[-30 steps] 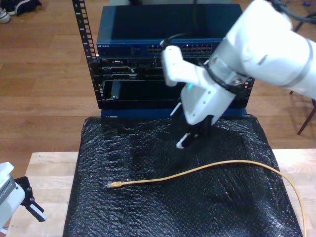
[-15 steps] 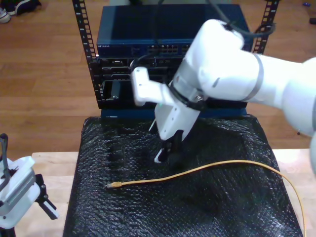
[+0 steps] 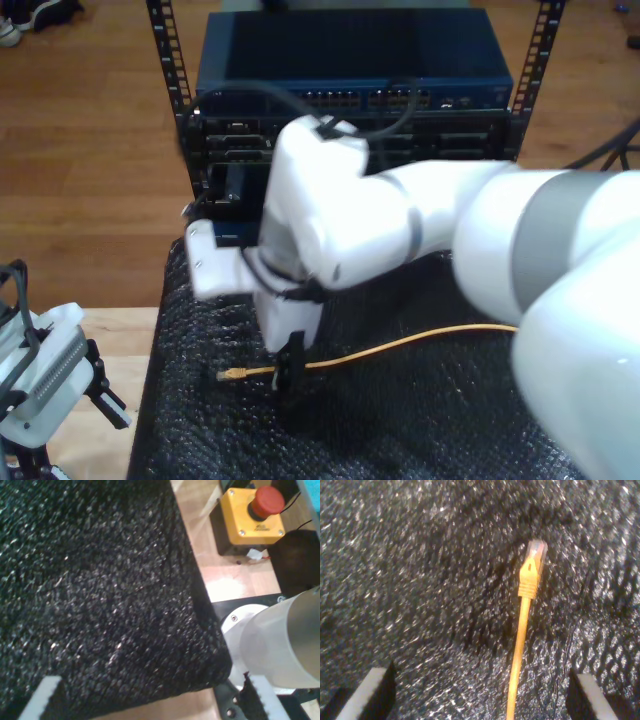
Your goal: Grab the cable and plug it in
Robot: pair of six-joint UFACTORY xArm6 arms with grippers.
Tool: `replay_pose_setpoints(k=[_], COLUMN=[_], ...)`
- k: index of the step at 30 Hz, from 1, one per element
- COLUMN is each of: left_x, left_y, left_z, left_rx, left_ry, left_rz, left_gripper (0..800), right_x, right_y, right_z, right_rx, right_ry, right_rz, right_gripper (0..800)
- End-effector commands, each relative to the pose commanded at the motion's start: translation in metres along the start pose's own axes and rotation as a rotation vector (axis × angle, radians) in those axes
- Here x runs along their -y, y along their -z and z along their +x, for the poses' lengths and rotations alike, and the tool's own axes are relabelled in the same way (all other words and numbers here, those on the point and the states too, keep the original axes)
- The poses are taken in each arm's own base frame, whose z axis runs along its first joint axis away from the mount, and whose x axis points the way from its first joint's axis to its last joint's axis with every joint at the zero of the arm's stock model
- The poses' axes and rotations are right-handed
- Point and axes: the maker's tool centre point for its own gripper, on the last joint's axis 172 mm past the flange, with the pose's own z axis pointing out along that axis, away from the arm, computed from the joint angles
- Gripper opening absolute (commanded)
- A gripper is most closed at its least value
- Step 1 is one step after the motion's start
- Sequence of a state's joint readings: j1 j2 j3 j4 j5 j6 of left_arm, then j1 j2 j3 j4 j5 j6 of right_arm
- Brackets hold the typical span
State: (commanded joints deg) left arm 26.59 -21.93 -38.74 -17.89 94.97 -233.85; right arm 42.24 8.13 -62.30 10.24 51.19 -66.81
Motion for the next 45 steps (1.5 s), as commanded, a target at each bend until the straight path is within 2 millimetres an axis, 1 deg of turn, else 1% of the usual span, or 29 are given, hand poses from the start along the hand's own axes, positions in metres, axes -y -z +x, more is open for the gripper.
replay_pose_setpoints(k=[4,6,10,13,16,20,23,27,34,37,43,45], left_x=[0.004,0.005,0.010,0.014,0.016,0.016,0.017,0.018,0.017,0.016,0.018,0.018], left_y=[-0.001,0.000,0.002,0.003,-0.001,-0.003,-0.004,-0.003,-0.004,-0.005,-0.006,-0.006], left_z=[-0.005,-0.006,-0.012,-0.016,-0.019,-0.022,-0.024,-0.025,-0.027,-0.031,-0.033,-0.033], left_rx=[0.006,0.011,0.027,0.036,0.038,0.037,0.037,0.040,0.034,0.023,0.024,0.025], left_ry=[0.006,0.007,0.009,0.011,0.016,0.024,0.028,0.029,0.037,0.050,0.051,0.052], left_rz=[0.012,0.017,0.039,0.053,0.055,0.060,0.063,0.068,0.065,0.065,0.067,0.068], left_gripper=[800,800,800,800,800,800,800,800,800,800,800,800], right_x=[-0.006,-0.010,-0.014,-0.011,-0.007,-0.009,-0.011,-0.011,-0.020,-0.019,-0.015,-0.013], right_y=[-0.011,-0.012,-0.022,-0.030,-0.037,-0.038,-0.042,-0.048,-0.048,-0.050,-0.055,-0.055], right_z=[-0.004,-0.001,0.000,0.010,0.019,0.028,0.028,0.026,0.022,0.020,0.022,0.025], right_rx=[0.027,0.023,0.030,0.036,0.043,0.044,0.045,0.054,0.080,0.084,0.094,0.093], right_ry=[-0.021,-0.019,-0.022,-0.003,0.021,0.042,0.041,0.015,-0.012,-0.033,-0.021,-0.016], right_rz=[-0.006,-0.014,-0.002,0.007,0.015,0.001,0.001,0.007,-0.033,-0.033,-0.028,-0.029], right_gripper=[793,791,790,790,783,774,755,755,750,713,669,624])
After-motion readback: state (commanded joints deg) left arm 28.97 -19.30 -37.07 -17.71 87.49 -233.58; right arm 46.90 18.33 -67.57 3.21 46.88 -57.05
